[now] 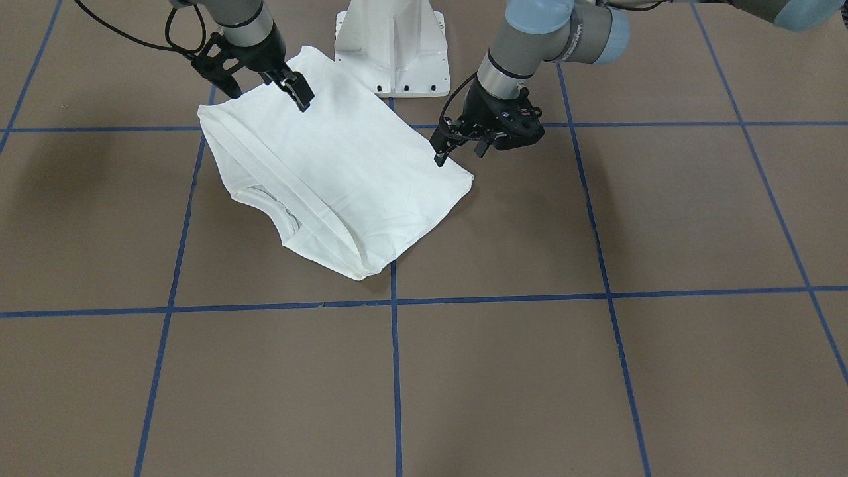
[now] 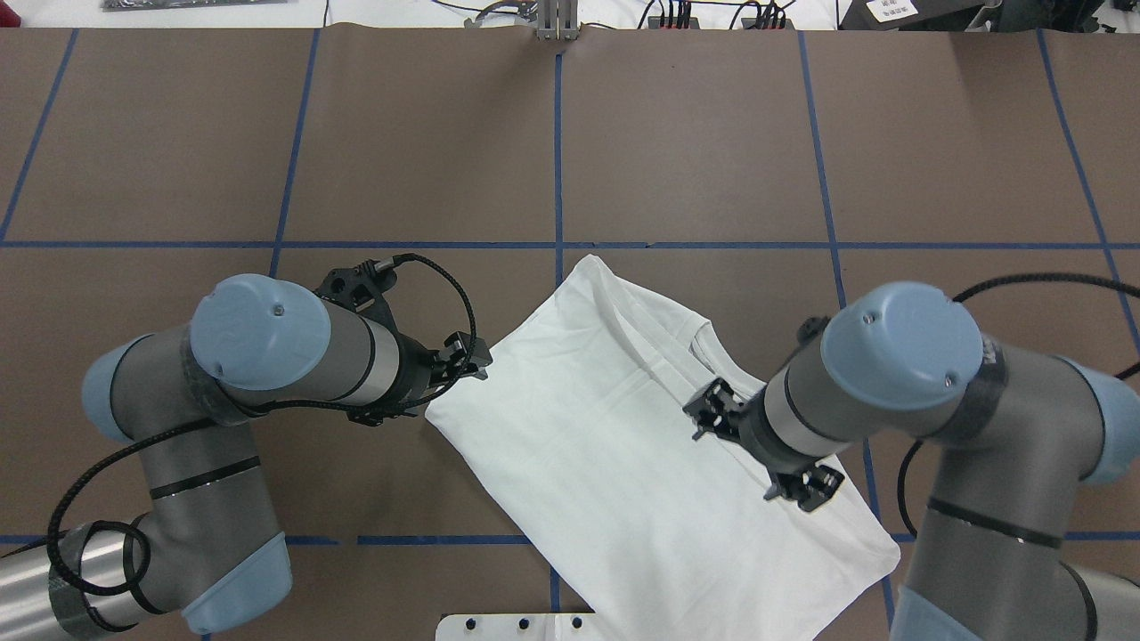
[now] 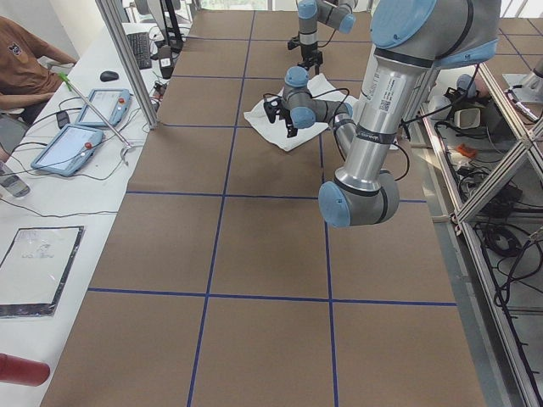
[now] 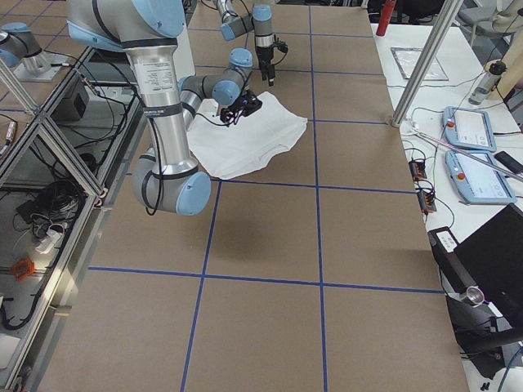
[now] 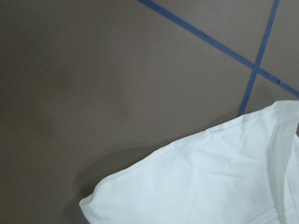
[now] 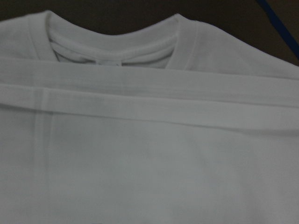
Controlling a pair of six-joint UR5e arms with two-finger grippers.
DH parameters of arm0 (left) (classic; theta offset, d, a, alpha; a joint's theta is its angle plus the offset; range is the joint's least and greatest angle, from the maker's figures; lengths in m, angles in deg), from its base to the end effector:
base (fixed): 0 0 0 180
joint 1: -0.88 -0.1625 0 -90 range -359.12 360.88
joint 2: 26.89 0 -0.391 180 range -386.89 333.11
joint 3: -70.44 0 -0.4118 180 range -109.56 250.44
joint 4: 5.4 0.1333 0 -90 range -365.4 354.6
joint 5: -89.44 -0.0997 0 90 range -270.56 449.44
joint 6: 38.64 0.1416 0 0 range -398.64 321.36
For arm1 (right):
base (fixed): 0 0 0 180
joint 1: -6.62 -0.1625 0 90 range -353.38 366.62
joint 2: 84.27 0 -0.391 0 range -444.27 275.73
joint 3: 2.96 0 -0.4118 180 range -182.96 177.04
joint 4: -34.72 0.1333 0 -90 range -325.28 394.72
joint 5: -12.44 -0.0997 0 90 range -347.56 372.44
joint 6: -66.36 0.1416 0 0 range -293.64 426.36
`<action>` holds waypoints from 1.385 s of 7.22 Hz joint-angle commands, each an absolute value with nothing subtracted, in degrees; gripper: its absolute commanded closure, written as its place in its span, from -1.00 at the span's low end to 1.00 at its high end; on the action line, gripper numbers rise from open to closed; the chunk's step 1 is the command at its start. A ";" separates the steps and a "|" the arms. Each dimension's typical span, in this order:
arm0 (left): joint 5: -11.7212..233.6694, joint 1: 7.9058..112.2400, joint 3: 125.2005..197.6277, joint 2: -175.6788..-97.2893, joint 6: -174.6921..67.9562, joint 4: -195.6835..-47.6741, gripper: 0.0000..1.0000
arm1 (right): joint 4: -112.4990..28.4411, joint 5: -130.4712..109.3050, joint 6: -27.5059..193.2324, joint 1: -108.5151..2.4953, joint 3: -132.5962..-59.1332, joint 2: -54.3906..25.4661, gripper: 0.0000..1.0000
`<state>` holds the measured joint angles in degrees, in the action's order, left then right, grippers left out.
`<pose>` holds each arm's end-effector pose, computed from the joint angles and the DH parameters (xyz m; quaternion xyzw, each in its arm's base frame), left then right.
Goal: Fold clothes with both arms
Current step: 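Release the shirt and raise both grippers away from it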
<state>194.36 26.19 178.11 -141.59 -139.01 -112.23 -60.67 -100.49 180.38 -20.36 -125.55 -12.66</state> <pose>0.5337 -0.3595 0.2246 -0.0483 0.5003 -0.2031 0.8403 -0.4507 -0.3171 0.2336 -0.1734 -0.3843 0.3195 0.8486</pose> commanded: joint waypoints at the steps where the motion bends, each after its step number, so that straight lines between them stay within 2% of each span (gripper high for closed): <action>1: 190.97 22.69 174.52 -141.85 -139.10 -112.27 -0.90 | -60.29 -93.50 170.47 -27.29 -121.35 -16.41 -1.00; 2: 190.78 22.59 173.46 -142.02 -139.01 -112.36 -0.83 | -60.29 -93.30 169.82 -28.70 -120.91 -17.03 -1.00; 3: 190.78 22.59 173.28 -142.20 -139.10 -112.36 -0.42 | -60.29 -93.12 169.72 -29.06 -120.21 -16.95 -1.00; 4: 190.34 22.67 173.28 -142.03 -139.10 -112.36 0.16 | -60.29 -93.12 169.72 -28.97 -119.59 -17.12 -1.00; 5: 188.77 22.59 172.58 -141.94 -138.31 -112.36 0.99 | -60.29 -93.29 169.72 -28.97 -119.15 -17.21 -1.00; 8: 188.23 27.22 171.61 -142.11 -131.68 -112.36 1.00 | -60.20 -93.21 169.72 -29.06 -118.18 -17.65 -1.00; 10: 186.91 35.55 165.50 -144.82 -121.81 -115.42 1.00 | -60.20 -93.29 169.72 -29.15 -117.22 -18.26 -1.00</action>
<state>187.43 30.42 169.42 -143.00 -127.17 -113.41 -60.20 -93.23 169.72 -29.09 -117.73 -17.79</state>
